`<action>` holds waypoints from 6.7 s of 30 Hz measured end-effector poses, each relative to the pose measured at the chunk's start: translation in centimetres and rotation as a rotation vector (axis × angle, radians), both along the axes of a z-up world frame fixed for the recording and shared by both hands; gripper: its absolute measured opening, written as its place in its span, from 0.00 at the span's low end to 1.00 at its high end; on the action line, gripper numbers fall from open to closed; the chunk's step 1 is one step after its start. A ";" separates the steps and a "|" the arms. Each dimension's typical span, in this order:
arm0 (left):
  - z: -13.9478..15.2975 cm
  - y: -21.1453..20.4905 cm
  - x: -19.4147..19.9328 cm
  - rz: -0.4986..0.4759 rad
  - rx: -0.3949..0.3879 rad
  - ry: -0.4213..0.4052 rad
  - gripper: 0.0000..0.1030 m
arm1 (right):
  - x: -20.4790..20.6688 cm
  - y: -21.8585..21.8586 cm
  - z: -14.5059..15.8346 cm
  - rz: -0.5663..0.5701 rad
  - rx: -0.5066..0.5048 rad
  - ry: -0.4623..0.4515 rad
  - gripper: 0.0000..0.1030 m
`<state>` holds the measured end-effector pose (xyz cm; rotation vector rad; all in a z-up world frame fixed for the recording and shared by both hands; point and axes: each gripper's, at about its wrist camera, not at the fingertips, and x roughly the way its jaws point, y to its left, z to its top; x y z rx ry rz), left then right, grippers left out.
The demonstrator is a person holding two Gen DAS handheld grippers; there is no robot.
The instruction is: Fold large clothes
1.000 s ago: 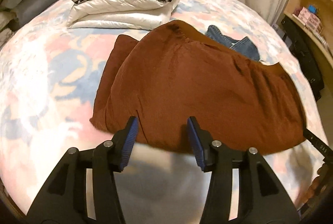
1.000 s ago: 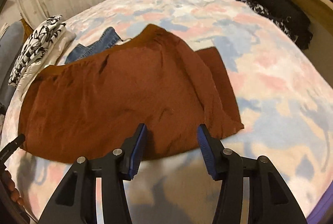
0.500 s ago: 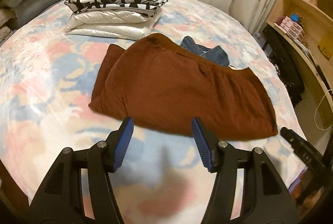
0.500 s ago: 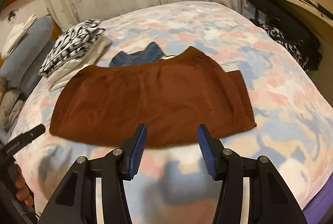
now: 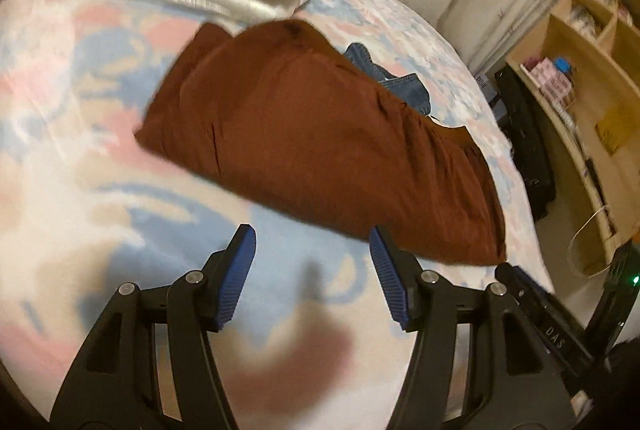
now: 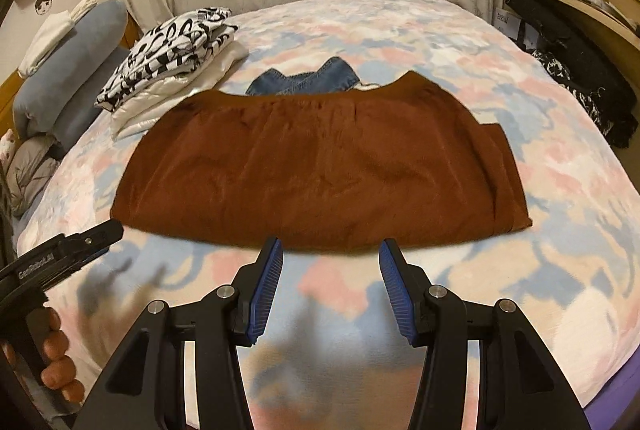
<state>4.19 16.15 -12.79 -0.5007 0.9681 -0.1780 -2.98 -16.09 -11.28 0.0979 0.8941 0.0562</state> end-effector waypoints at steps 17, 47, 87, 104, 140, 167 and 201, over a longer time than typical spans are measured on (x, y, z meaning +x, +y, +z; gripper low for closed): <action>-7.9 2.8 10.1 0.164 -0.293 0.102 0.55 | 8.8 -0.3 -4.5 0.037 0.045 0.036 0.49; 5.8 -11.2 9.2 -0.128 0.456 -0.434 0.09 | 25.0 3.4 -10.3 0.131 0.085 0.124 0.24; 5.5 -35.4 4.7 -0.656 0.443 -0.295 0.63 | 8.2 -24.3 -1.5 -0.331 0.148 -0.104 0.37; 9.9 -24.2 5.4 -0.415 0.354 -0.219 0.62 | 4.4 -18.7 3.4 -0.236 0.071 -0.124 0.49; 2.9 -25.1 10.6 -0.374 0.530 -0.233 0.31 | 14.2 -24.7 -9.7 -0.038 0.408 0.113 0.11; 2.1 -26.8 24.6 -0.352 0.442 -0.130 0.41 | 32.5 -17.4 -6.5 -0.111 0.116 0.065 0.60; 11.3 -22.8 10.9 -0.359 0.380 -0.143 0.66 | 10.2 -14.2 5.0 0.039 0.078 -0.052 0.69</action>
